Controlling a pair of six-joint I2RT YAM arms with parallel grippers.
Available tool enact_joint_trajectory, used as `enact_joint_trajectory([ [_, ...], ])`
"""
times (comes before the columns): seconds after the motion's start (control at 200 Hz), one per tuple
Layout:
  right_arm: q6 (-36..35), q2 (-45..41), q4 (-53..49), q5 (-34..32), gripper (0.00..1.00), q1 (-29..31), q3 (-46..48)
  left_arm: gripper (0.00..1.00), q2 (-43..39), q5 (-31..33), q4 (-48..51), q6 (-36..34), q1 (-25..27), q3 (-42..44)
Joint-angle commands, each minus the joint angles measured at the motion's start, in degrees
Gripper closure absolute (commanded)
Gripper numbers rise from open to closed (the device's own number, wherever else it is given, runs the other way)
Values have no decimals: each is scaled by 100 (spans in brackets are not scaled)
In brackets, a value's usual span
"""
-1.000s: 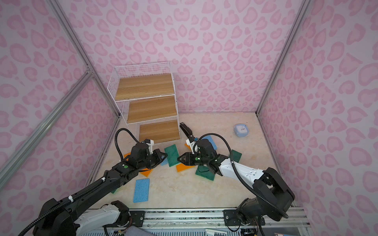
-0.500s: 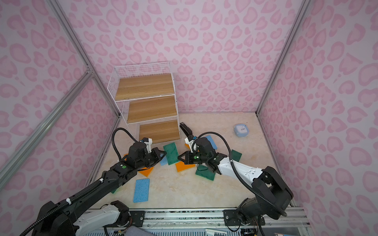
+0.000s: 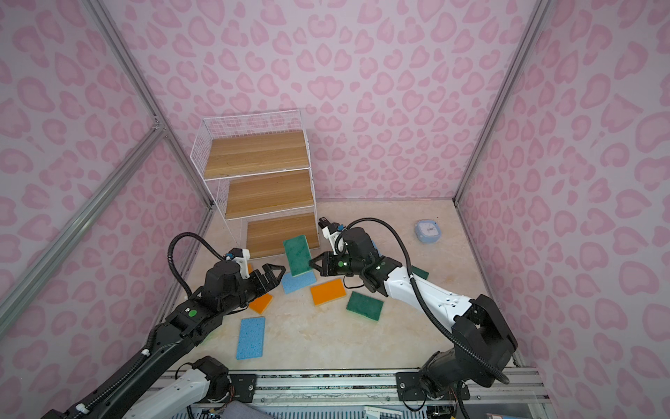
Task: Place and organize the cleaning sponges onto the shelf
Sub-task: 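Carry the green sponge with the right gripper to the bottom shelf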
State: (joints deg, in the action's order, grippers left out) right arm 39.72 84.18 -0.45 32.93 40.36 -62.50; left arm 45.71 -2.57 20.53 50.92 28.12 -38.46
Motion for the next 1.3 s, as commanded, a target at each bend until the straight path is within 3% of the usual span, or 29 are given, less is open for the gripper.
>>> enact_joint_trajectory([
  [0.0,-419,70,-777,-209,100,1,-659,2,-310,152,559,-160,-124,-90],
  [0.215,-565,563,-1263,-239,100,36,-1942,1,-749,231,1172,-328,-272,-352],
  [0.32,-513,864,-1157,-275,100,181,-2121,2,-931,330,1424,-329,-292,-355],
  [0.565,126,1611,54,-208,100,502,-1623,2,-1390,307,1777,-390,-588,-126],
  [0.845,1384,2639,2250,-304,100,614,-1125,3,-1931,336,1752,-85,-821,551],
  [1.135,2036,4140,2906,-375,100,589,-2209,3,-2289,335,1916,-161,-835,791],
  [1.295,2212,5081,2775,-231,100,538,-3397,3,-2455,336,1959,-223,-840,892],
])
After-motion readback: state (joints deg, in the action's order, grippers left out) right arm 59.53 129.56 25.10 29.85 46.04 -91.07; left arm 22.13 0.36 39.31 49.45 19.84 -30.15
